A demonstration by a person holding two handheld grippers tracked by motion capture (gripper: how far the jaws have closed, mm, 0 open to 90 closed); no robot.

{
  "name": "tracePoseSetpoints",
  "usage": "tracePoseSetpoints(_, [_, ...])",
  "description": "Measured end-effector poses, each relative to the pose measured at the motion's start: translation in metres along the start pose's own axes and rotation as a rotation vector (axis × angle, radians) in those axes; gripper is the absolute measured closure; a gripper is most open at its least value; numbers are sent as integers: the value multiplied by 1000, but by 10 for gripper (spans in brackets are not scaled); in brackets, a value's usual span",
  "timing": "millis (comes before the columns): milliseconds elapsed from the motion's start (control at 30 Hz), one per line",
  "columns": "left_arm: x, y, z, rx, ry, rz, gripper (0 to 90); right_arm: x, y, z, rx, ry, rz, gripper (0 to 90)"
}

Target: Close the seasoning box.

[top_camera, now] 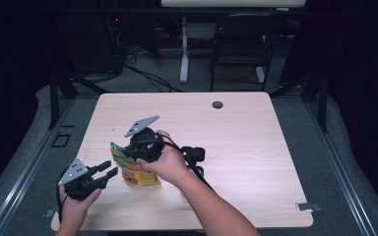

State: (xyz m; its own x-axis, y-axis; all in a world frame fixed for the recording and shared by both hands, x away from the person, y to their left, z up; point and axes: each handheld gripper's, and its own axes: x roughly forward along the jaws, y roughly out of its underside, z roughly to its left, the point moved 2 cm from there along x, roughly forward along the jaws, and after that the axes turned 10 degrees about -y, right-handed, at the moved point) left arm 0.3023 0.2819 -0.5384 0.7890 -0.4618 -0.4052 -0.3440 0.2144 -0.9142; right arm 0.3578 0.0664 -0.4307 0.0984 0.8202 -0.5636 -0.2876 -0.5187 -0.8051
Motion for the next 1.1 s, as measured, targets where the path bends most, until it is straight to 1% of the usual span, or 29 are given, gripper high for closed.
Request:
tracePoseSetpoints(100, [0,0,0,0,-1,1,590,2,0,1,0,-2,6,856])
tracePoseSetpoints(133, [0,0,0,-1,0,2,586,3,0,2,-5,-4,9,824])
tracePoseSetpoints(200, [0,0,0,-2,1,-2,584,3,-1,3,-8,0,6,822])
tracePoseSetpoints(300, [0,0,0,-3,-3,-3,568,4,-1,3,-5,-5,0,804])
tracePoseSetpoints(333, [0,0,0,-4,-7,-3,560,4,-1,3,-6,-3,3,779])
tracePoseSetpoints(367, [0,0,0,-4,-7,-3,555,4,-1,3,-6,-3,3,779])
tracePoseSetpoints(400, [0,0,0,-9,-8,-5,547,4,-1,4,-7,-4,-4,753])
tracePoseSetpoints(533, [0,0,1,-15,-11,-8,529,3,-2,5,-11,-10,-6,730])
tracePoseSetpoints(600, [-2,0,1,-14,-9,-13,511,4,-2,5,-13,-5,-8,708])
tracePoseSetpoints(667, [-3,-1,1,-10,-15,-14,510,3,-2,5,-13,-1,-14,698])
tracePoseSetpoints(767, [-6,-2,1,-5,-22,-20,510,3,-2,6,-15,-6,-8,696])
tracePoseSetpoints(833, [-9,-3,1,-12,-25,-28,510,3,-2,8,-14,-7,-11,692])
tracePoseSetpoints(1033, [-14,-5,3,-10,-33,-46,514,0,-2,11,-25,-13,-10,685])
tracePoseSetpoints(1100, [-15,-5,3,-15,-40,-44,514,0,-2,12,-27,-9,-9,684])
